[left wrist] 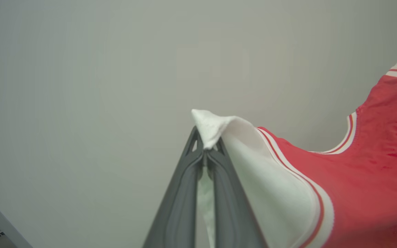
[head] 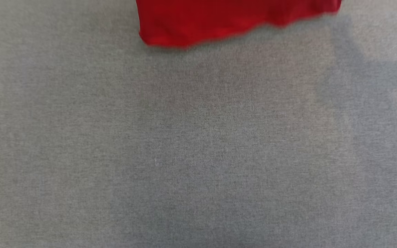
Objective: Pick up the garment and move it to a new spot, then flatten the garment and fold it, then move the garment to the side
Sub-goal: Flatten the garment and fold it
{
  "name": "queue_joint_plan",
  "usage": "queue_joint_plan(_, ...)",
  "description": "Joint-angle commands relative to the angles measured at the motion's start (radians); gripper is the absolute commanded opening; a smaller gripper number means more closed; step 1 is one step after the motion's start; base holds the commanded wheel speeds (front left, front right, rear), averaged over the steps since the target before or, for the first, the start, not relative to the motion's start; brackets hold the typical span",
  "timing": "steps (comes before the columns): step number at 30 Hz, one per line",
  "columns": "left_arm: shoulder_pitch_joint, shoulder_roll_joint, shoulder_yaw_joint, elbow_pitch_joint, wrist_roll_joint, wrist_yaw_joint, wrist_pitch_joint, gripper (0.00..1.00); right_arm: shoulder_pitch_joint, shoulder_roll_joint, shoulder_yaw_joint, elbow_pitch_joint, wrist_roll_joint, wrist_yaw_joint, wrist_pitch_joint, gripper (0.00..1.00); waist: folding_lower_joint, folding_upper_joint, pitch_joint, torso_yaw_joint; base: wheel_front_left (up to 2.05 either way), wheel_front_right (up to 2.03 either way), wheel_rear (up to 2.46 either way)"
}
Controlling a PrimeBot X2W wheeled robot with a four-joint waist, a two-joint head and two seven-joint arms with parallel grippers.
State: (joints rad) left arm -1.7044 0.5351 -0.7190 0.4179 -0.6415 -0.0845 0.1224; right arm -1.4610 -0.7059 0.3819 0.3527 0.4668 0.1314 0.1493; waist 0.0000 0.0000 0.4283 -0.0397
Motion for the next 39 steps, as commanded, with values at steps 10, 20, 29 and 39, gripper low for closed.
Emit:
queue_joint_plan(10, -0.172, -0.039, 0.006, 0.202, 0.022, -0.032, -0.098, 0.0, -0.258, 0.056, 0.102, 0.215, -0.059, -0.001, -0.103, 0.0, 0.0, 0.0, 0.135, -0.008, 0.0, 0.0, 0.0)
queue_joint_plan(20, 0.008, -0.025, -0.024, 0.29, -0.051, -0.043, -0.202, 0.0, -0.147, 0.115, 0.203, 0.357, 0.053, -0.001, -0.246, 0.0, 0.0, 0.0, 0.11, -0.015, 0.0, 0.0, 0.0)
queue_joint_plan(29, 0.389, 0.023, -0.033, 0.268, -0.136, -0.026, -0.304, 0.0, 0.143, 0.149, 0.321, 0.376, 0.191, -0.001, -0.348, 0.0, 0.0, 0.0, -0.02, -0.02, 0.0, 0.0, 0.0)
queue_joint_plan(39, 0.919, 0.107, -0.058, 0.072, -0.228, 0.088, -0.347, 0.0, 0.53, 0.089, 0.45, 0.267, 0.273, -0.001, -0.386, 0.0, 0.0, 0.0, -0.174, -0.021, 0.0, 0.0, 0.0)
